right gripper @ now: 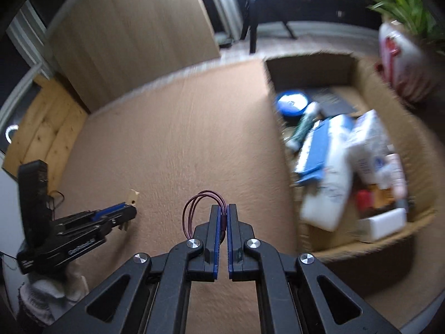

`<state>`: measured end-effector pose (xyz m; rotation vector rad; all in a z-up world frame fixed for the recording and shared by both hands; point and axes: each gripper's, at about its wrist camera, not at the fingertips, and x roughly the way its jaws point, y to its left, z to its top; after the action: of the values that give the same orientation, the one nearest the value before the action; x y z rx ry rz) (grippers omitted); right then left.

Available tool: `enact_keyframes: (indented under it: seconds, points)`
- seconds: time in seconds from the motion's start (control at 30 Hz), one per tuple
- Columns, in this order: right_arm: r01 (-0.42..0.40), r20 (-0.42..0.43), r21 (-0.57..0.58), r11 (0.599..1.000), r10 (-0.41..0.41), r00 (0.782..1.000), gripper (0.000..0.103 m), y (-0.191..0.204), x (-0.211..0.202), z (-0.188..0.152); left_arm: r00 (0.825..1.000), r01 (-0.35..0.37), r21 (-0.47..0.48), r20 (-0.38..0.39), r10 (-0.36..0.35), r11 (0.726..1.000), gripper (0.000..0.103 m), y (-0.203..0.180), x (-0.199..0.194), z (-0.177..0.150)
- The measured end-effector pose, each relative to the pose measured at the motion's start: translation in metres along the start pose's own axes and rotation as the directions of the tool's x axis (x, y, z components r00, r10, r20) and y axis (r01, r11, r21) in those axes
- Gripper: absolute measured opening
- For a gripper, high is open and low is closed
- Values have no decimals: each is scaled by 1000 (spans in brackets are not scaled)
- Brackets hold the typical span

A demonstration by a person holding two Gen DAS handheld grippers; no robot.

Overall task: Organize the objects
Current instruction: 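Carry the clothespin and rubber band into the box and open both tools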

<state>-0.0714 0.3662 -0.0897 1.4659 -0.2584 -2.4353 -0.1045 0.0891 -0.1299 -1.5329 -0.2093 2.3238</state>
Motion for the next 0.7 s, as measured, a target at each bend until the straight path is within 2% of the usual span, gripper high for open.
enact_keyframes:
  seconds: [0.2, 0.37, 0.7]
  points:
    - [22, 94, 23, 1000, -24, 995, 4, -21, -32, 9, 999, 26, 56, 46, -28, 998, 14, -38, -10, 23]
    - [93, 157, 48, 994, -100, 983, 4, -56, -56, 16, 994, 51, 122, 86, -61, 991, 14, -83, -12, 52]
    - [124, 187, 84, 989, -138, 973, 4, -102, -68, 29, 989, 62, 216, 120, -89, 974, 14, -172, 20, 114]
